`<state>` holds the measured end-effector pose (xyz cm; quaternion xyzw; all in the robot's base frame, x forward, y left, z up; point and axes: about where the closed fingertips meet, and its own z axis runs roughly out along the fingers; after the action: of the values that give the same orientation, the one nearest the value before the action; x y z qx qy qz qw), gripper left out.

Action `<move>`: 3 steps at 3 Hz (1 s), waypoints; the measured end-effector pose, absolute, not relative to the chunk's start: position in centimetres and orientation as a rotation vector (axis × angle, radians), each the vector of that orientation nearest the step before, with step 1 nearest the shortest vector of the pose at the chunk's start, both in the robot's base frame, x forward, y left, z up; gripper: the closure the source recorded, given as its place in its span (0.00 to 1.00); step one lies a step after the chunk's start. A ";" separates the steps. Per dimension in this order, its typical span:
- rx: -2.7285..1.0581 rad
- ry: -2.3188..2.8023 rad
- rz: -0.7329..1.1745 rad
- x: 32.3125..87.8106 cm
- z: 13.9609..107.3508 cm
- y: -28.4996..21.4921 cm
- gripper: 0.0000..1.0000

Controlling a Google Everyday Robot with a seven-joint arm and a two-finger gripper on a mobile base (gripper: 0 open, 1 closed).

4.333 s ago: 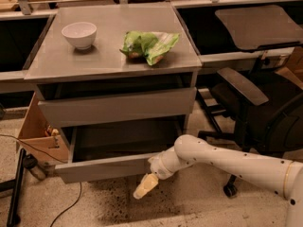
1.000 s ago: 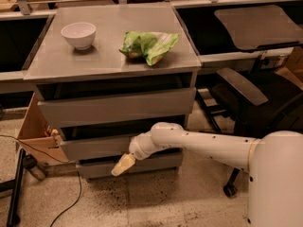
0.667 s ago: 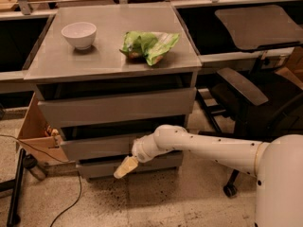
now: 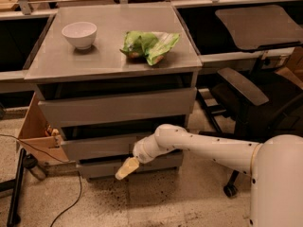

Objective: Close middle drawer

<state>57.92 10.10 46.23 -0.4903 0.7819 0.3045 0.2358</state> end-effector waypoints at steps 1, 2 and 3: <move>-1.342 2.174 0.861 58.7 45.0 10.1 0.00; -1.347 2.177 0.862 60.1 44.5 10.6 0.00; -1.357 2.172 0.845 61.5 44.7 11.3 0.00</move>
Offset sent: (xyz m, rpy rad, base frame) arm 0.0424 0.0072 -0.0207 -0.0126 0.0372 0.0019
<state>61.48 11.32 44.70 -0.4906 0.7857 0.3055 0.2206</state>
